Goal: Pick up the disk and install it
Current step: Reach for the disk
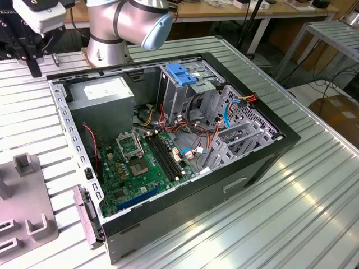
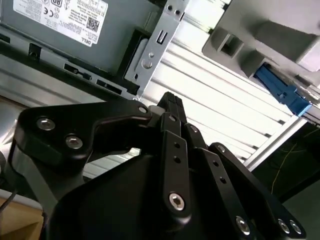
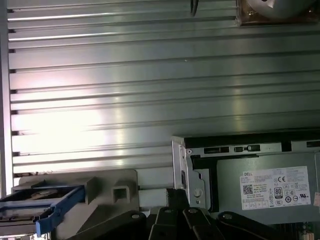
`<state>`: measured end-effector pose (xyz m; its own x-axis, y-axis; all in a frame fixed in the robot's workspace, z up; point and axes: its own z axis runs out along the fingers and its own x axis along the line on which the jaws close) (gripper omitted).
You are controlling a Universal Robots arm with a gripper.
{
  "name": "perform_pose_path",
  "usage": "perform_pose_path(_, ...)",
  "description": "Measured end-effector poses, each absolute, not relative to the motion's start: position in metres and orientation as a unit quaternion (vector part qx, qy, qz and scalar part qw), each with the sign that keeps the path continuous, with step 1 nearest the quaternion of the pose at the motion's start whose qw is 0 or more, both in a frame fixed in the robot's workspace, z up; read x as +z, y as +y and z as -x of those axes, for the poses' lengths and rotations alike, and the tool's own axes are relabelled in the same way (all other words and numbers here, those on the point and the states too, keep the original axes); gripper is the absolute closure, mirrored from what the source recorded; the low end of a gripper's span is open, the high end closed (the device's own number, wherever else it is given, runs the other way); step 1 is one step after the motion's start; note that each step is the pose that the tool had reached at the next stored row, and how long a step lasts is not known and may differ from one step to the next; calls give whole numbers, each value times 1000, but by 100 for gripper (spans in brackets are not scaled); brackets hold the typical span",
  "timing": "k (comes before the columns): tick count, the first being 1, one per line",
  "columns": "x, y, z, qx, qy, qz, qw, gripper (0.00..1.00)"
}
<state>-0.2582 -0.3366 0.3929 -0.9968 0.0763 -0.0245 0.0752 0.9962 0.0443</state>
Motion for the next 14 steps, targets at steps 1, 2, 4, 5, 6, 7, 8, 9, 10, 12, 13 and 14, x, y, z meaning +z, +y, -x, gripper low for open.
perform_pose_path(1,393,-331,263,22,999,-38,13,90)
perform_pose_path(2,393,-329,272,22,999,-38,13,90)
perform_pose_path(4,393,-329,288,22,999,-38,13,90)
perform_pose_path(5,393,-329,294,22,999,-38,13,90)
perform_pose_path(6,393,-329,298,22,999,-38,13,90)
perform_pose_path(7,393,-329,304,22,999,-38,13,90)
perform_pose_path(8,393,-329,308,22,999,-38,13,90)
perform_pose_path(9,393,-329,316,22,999,-38,13,90)
perform_pose_path(10,393,-329,322,22,999,-38,13,90)
perform_pose_path(12,393,-329,335,22,999,-38,13,90)
perform_pose_path(13,393,-329,353,22,999,-38,13,90)
perform_pose_path(14,393,-329,360,22,999,-38,13,90)
